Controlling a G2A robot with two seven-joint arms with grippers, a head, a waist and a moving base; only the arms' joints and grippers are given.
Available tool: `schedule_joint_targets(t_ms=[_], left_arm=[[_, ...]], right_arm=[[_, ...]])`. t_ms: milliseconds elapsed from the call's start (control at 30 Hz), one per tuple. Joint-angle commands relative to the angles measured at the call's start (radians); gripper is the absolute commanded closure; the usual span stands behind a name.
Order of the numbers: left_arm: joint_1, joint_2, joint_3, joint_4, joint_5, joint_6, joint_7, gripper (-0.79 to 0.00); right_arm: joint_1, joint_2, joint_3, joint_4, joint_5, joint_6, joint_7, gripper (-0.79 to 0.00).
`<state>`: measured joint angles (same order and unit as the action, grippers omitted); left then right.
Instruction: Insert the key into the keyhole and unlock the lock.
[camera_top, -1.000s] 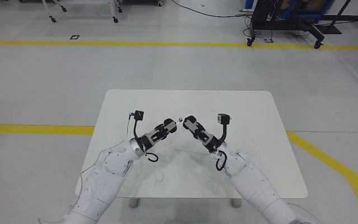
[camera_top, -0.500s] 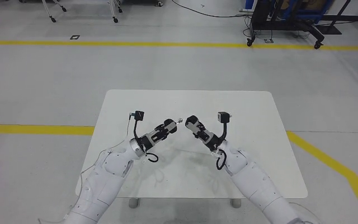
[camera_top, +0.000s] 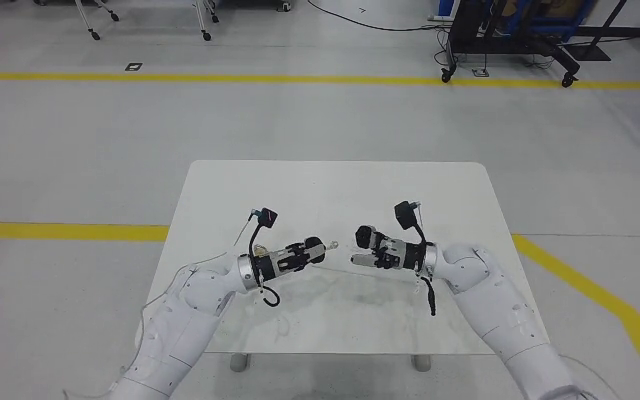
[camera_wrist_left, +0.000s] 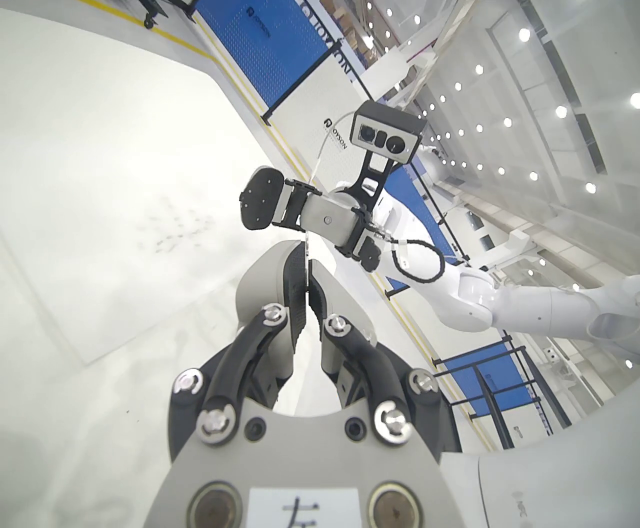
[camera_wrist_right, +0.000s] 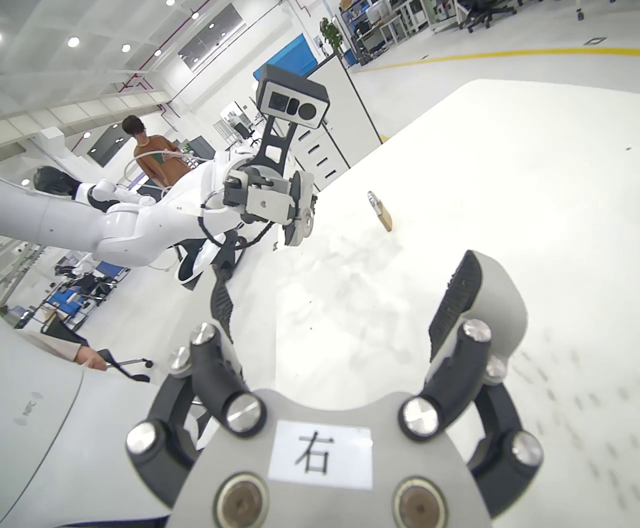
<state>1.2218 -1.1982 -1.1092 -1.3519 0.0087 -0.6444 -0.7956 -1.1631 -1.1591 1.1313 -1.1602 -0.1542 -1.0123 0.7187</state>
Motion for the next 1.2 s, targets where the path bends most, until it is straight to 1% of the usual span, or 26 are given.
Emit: schedule_joint_targets(t_ms=[0, 33, 67, 133, 167, 200, 267, 300, 400, 567, 700, 800, 867, 933, 967, 1000, 1167], left_arm=[[-0.001, 0.003, 0.0, -0.001, -0.023, -0.013, -0.037, 0.0], [-0.001, 0.005, 0.002, -0.002, -0.03, -0.018, -0.053, 0.0], [-0.001, 0.006, 0.005, -0.005, -0.036, -0.022, -0.063, 0.0], [-0.002, 0.007, 0.014, -0.007, -0.039, -0.024, -0.088, 0.0], [-0.003, 0.008, 0.018, -0.006, -0.041, -0.024, -0.097, 0.0], [-0.005, 0.009, 0.022, -0.006, -0.044, -0.023, -0.105, 0.0], [-0.008, 0.01, 0.026, -0.003, -0.049, -0.024, -0.111, 0.0], [-0.01, 0.011, 0.027, -0.002, -0.049, -0.024, -0.113, 0.0], [-0.013, 0.013, 0.029, -0.001, -0.044, -0.027, -0.108, 0.0], [-0.016, 0.015, 0.035, 0.001, -0.03, -0.027, -0.096, 0.0], [-0.018, 0.017, 0.041, 0.001, -0.02, -0.029, -0.085, 0.0], [-0.018, 0.018, 0.044, 0.001, -0.021, -0.032, -0.078, 0.0], [-0.019, 0.019, 0.047, 0.001, -0.023, -0.034, -0.078, 0.0], [-0.02, 0.02, 0.05, 0.0, -0.025, -0.036, -0.078, 0.0], [-0.02, 0.02, 0.051, -0.001, -0.025, -0.037, -0.077, 0.0], [-0.02, 0.021, 0.053, -0.001, -0.023, -0.038, -0.077, 0.0], [-0.021, 0.024, 0.056, -0.002, -0.017, -0.047, -0.071, 0.0]], right_arm=[[0.003, 0.004, -0.015, 0.01, 0.062, 0.001, 0.05, -0.628], [0.009, 0.005, -0.024, 0.018, 0.093, 0.004, 0.07, -0.619], [0.015, 0.006, -0.037, 0.025, 0.121, 0.008, 0.094, -0.579], [0.028, 0.007, -0.063, 0.033, 0.16, 0.027, 0.116, -0.539], [0.035, 0.008, -0.076, 0.035, 0.175, 0.033, 0.122, -0.44], [0.042, 0.009, -0.088, 0.037, 0.184, 0.036, 0.125, -0.391], [0.052, 0.012, -0.112, 0.038, 0.204, 0.036, 0.125, -0.363], [0.057, 0.014, -0.123, 0.038, 0.214, 0.035, 0.124, -0.329], [0.072, 0.022, -0.155, 0.035, 0.24, 0.033, 0.122, -0.289], [0.092, 0.038, -0.206, 0.038, 0.292, 0.029, 0.119, -0.299], [0.108, 0.053, -0.242, 0.043, 0.323, 0.025, 0.114, -0.277], [0.117, 0.063, -0.267, 0.047, 0.34, 0.02, 0.109, -0.228], [0.122, 0.069, -0.287, 0.046, 0.356, 0.019, 0.108, -0.139], [0.129, 0.075, -0.307, 0.047, 0.362, 0.018, 0.107, -0.08], [0.133, 0.078, -0.316, 0.049, 0.366, 0.017, 0.106, -0.018], [0.136, 0.081, -0.325, 0.05, 0.37, 0.016, 0.105, 0.0], [0.156, 0.094, -0.366, 0.055, 0.385, 0.0, 0.09, 0.0]])
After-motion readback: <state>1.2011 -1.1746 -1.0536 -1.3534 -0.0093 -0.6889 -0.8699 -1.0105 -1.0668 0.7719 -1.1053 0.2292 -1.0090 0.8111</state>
